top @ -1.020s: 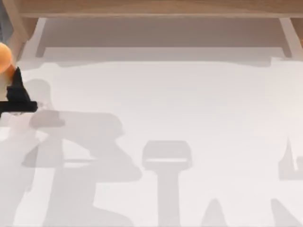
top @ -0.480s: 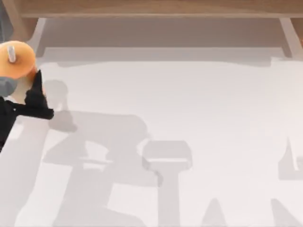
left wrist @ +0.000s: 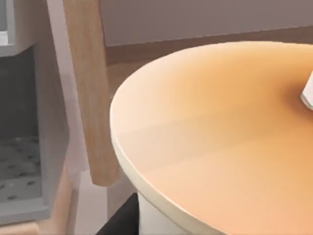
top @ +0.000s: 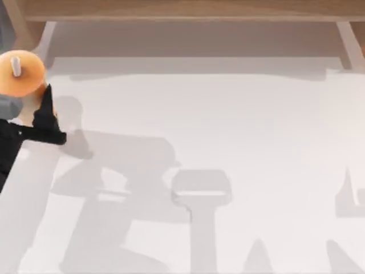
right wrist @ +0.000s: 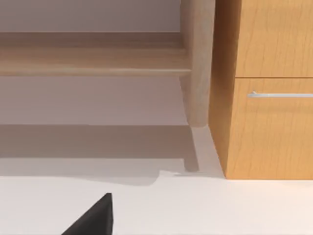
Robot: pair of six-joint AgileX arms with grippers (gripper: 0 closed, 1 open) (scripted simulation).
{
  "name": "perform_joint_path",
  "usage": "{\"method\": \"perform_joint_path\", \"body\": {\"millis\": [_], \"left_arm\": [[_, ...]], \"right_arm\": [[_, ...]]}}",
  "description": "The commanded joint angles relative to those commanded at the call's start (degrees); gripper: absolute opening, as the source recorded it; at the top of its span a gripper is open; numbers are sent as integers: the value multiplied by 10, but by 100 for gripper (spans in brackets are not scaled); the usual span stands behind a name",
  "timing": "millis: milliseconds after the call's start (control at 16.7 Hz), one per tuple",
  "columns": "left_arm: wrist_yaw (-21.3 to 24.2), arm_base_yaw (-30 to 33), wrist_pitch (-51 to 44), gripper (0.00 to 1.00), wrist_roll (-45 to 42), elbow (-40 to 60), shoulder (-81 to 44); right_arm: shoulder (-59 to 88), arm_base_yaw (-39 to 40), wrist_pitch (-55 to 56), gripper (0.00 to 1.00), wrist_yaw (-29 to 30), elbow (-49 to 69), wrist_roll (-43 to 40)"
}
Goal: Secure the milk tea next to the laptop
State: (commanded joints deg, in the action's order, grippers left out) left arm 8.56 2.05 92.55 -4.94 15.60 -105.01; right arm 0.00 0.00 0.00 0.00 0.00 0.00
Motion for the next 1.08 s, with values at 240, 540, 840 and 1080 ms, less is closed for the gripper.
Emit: {"method": "perform_joint_path", "body": {"millis": [240, 540, 840, 1080], "left_arm": [[-17, -25, 35, 0, 24, 2, -31], [-31, -45, 54, 0, 44, -7, -70], [-32, -45, 53, 0, 45, -9, -74], [-32, -45, 53, 30, 45, -9, -74]], "right_arm": [[0, 0, 0, 100, 0, 0, 0], [0, 0, 0, 100, 0, 0, 0], [0, 0, 0, 100, 0, 0, 0], [0, 0, 0, 100, 0, 0, 0]]}}
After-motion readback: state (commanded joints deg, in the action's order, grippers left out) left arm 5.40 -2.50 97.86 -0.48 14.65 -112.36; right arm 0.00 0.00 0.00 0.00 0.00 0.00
